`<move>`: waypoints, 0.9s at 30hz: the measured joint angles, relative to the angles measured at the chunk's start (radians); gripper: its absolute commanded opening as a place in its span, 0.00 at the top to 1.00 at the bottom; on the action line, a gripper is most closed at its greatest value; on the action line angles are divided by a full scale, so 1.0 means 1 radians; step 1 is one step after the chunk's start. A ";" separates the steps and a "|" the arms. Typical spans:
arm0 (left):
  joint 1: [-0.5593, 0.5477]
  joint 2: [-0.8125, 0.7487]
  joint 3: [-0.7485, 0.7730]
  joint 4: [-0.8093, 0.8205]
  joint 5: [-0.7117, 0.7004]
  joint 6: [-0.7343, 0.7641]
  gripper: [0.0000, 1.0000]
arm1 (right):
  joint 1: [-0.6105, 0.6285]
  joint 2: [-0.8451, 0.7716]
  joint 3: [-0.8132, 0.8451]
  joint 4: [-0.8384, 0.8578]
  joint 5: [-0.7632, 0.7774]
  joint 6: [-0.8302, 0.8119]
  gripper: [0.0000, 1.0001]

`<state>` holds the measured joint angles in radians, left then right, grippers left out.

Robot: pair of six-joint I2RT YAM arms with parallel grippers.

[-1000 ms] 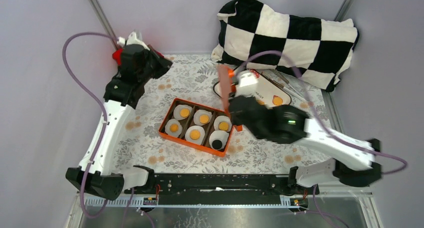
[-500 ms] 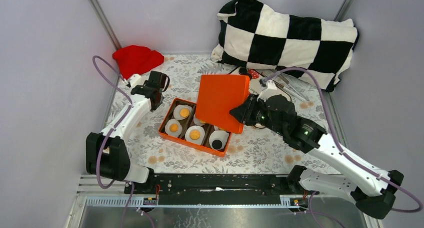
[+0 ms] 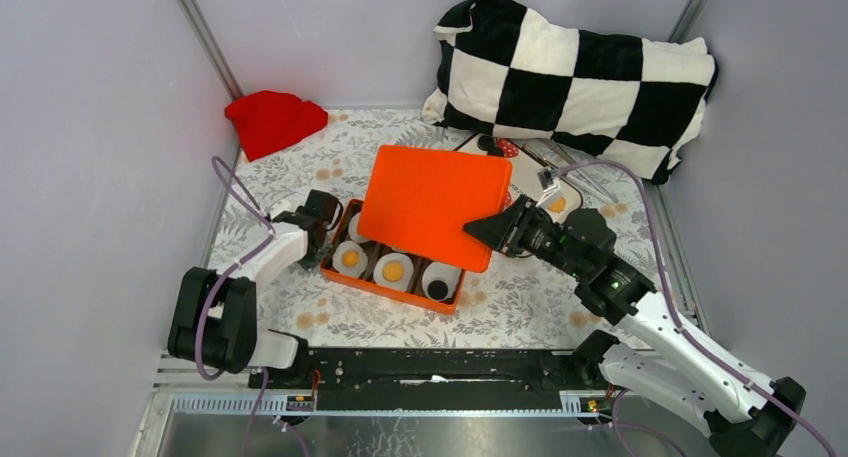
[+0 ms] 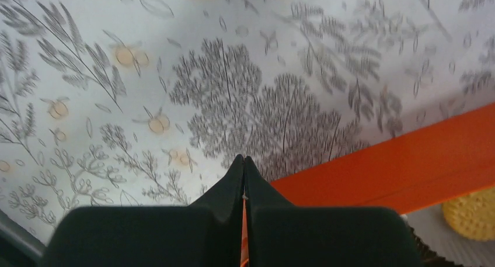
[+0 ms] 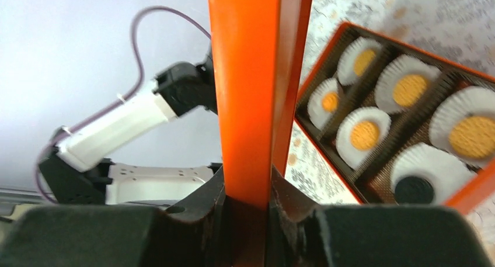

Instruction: Pack the cookies

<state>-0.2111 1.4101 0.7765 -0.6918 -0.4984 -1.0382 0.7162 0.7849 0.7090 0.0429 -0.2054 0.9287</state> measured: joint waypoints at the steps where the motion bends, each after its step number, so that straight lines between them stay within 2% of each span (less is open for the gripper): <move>1: -0.008 -0.019 -0.024 0.004 0.010 -0.001 1.00 | -0.003 -0.011 0.000 0.011 -0.002 0.001 1.00; 8: -0.132 -0.216 -0.108 0.022 0.126 -0.029 1.00 | -0.024 0.011 -0.022 0.090 -0.050 0.058 1.00; 14: -0.163 -0.347 -0.180 0.029 0.225 -0.067 1.00 | -0.036 0.114 -0.087 0.124 -0.111 0.079 1.00; 17: -0.190 -0.417 -0.186 -0.020 0.233 -0.093 1.00 | -0.037 0.177 -0.109 0.162 -0.139 0.084 1.00; 20: -0.213 -0.530 -0.094 -0.151 0.168 -0.112 1.00 | -0.038 0.222 -0.142 0.231 -0.168 0.106 1.00; 23: -0.214 -0.591 0.007 -0.208 0.108 -0.113 1.00 | -0.039 0.233 -0.180 0.307 -0.187 0.134 1.00; 27: -0.214 -0.632 0.104 -0.250 0.045 -0.113 1.00 | -0.040 0.205 -0.189 0.299 -0.189 0.148 1.00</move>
<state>-0.4248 0.7776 0.8803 -0.9417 -0.4538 -1.1511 0.6765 0.9897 0.5201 0.3416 -0.3943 1.0771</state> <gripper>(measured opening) 0.000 0.245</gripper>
